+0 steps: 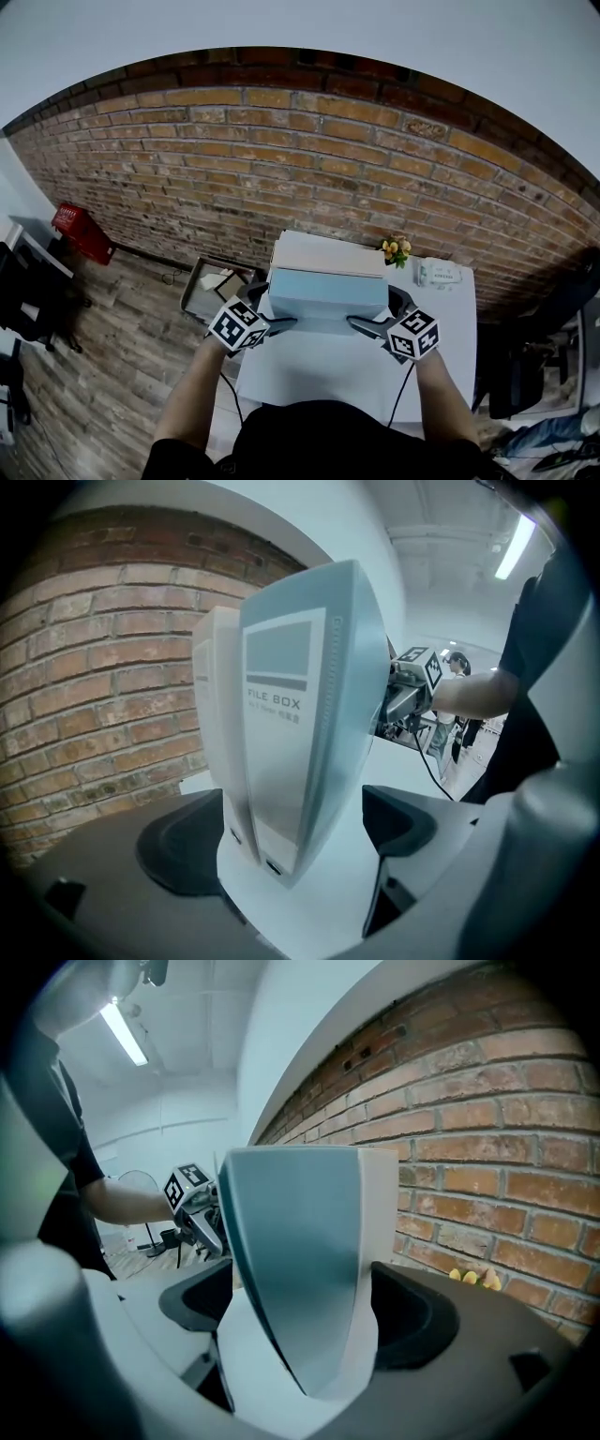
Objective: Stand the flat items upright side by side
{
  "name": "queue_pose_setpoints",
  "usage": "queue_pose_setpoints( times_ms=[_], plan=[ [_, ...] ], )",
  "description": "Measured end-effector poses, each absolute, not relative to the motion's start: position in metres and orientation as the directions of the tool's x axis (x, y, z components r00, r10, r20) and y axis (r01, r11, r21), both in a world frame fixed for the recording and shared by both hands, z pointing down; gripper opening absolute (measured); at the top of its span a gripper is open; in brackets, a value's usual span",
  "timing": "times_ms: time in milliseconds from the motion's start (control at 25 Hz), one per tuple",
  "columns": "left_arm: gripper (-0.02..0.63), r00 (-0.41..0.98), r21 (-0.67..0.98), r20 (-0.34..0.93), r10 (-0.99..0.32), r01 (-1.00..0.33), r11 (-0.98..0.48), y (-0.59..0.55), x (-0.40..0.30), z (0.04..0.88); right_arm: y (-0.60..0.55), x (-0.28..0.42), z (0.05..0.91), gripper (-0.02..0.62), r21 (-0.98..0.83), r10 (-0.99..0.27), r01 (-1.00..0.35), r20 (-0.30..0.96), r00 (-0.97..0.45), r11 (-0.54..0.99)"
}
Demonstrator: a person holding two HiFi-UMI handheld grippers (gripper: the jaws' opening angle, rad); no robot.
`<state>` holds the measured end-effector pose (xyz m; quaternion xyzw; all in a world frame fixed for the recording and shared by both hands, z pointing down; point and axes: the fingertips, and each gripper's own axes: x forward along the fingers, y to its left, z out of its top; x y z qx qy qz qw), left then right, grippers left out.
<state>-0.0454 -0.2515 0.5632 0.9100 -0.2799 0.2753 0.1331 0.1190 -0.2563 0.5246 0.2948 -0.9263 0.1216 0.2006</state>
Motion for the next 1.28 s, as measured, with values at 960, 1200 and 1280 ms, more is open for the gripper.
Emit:
queue_pose_setpoints(
  times_ms=[960,1200,1280],
  plan=[
    [0.370,0.690,0.074,0.537,-0.486,-0.612,-0.787,-0.254,-0.047,0.562,-0.260,0.117,0.539,0.454,-0.068,-0.534,-0.669,0.546,-0.646,0.740],
    [0.359,0.692,0.095,0.541,-0.478,-0.614,-0.783,-0.252,-0.045,0.562,-0.256,0.121,0.539,0.438,-0.060,-0.522,-0.663,0.565,-0.639,0.746],
    [0.359,0.690,0.099,0.542,-0.480,-0.619,-0.779,-0.252,-0.046,0.563,-0.255,0.123,0.536,0.439,-0.083,-0.514,-0.653,0.546,-0.662,0.753]
  ],
)
